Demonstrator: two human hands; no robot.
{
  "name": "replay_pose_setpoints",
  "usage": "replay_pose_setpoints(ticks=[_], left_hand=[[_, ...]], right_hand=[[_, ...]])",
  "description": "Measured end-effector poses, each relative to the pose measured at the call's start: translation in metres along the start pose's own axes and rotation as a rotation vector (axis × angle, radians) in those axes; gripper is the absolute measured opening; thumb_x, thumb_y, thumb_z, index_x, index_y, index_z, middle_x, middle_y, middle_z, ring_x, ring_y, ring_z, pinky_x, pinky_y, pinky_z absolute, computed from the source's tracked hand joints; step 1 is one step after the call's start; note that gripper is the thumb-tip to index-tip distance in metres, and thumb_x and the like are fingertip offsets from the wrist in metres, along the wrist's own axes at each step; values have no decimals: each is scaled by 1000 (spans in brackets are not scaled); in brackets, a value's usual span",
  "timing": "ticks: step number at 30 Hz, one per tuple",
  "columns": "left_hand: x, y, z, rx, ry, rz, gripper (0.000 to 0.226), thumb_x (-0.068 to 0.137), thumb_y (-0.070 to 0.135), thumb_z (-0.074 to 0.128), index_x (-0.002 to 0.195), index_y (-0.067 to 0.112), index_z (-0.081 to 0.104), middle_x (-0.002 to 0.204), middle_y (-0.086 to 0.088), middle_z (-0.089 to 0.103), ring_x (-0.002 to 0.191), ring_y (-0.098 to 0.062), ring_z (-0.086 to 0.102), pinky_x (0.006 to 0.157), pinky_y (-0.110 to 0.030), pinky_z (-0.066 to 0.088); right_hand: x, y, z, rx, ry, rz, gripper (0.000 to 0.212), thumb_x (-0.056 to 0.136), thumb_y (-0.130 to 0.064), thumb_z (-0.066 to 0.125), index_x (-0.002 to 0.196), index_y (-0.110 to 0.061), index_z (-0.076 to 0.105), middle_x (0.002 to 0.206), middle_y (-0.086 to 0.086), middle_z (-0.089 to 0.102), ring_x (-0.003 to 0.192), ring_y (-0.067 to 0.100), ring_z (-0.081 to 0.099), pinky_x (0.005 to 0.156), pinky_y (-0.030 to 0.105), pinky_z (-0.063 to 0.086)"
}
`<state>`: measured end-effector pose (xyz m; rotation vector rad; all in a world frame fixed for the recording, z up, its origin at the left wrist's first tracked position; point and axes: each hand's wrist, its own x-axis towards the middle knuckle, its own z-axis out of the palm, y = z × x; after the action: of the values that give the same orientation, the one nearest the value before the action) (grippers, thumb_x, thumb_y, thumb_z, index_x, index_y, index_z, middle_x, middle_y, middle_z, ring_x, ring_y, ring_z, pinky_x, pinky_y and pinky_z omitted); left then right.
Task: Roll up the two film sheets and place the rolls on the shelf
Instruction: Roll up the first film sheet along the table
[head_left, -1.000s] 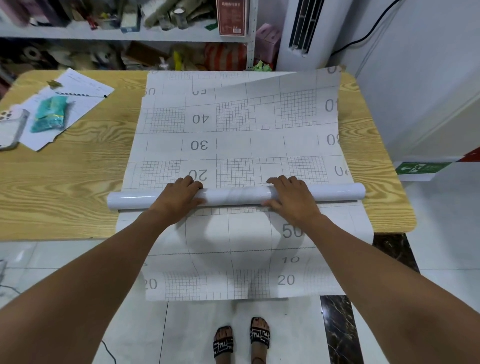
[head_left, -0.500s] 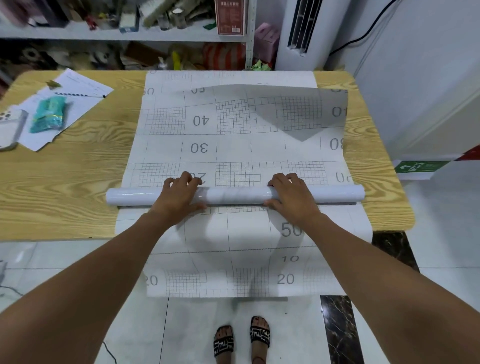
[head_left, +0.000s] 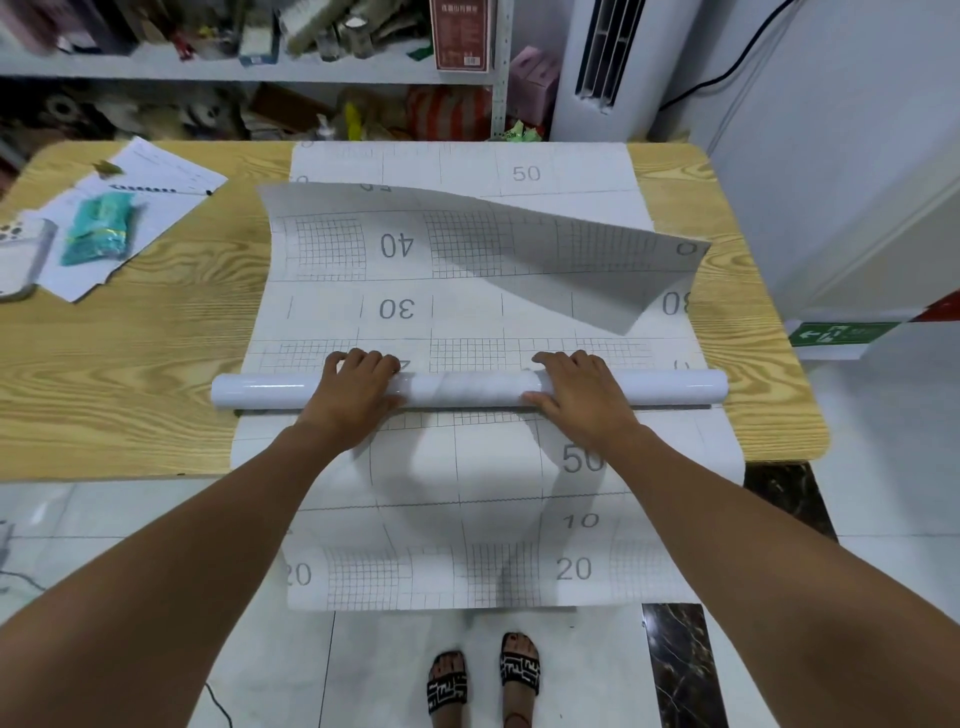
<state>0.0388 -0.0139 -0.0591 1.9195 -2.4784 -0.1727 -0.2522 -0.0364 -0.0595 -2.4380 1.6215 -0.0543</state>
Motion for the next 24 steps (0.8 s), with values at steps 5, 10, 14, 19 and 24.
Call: replay_pose_setpoints(ticks=[5,10,14,19,24], left_hand=[[0,-1,4,9,8,-3,33,90,27,54,115,5,54,108,-15,59,101,-37,50,96,-49,28],[2,0,5,-16,-15,-41,35,93,27,49,120,4,52,116,-20,49,102,-38,49,101,-51,26],[3,-1,4,-3,-90,-38,55,87,43,54,129,9,44,120,-16,46,108,-34,47,105,-48,23],[1,-1,4,-16,-106,-30,74,75,37,72,133,9,37,122,-16,44,108,-34,49,105,-46,23],[1,-1,2,-52,-69,-20,55,74,26,74,116,4,47,114,-16,47,98,-35,53,103,-45,26]], right_hand=[[1,-1,3,-15,-6,-9,59,82,-53,59,124,-14,46,120,3,51,105,24,45,95,33,29],[1,0,4,-75,42,-23,48,86,-44,58,123,-13,52,124,5,49,109,27,42,94,34,29],[3,1,1,-114,17,-39,48,90,-44,52,128,-15,49,125,4,48,111,25,41,98,34,27],[4,2,2,-114,8,-45,48,93,-42,46,134,-16,41,131,4,49,119,24,41,105,35,22],[4,1,1,-70,21,-32,39,95,-39,43,125,-13,47,124,6,55,113,26,46,101,35,25]])
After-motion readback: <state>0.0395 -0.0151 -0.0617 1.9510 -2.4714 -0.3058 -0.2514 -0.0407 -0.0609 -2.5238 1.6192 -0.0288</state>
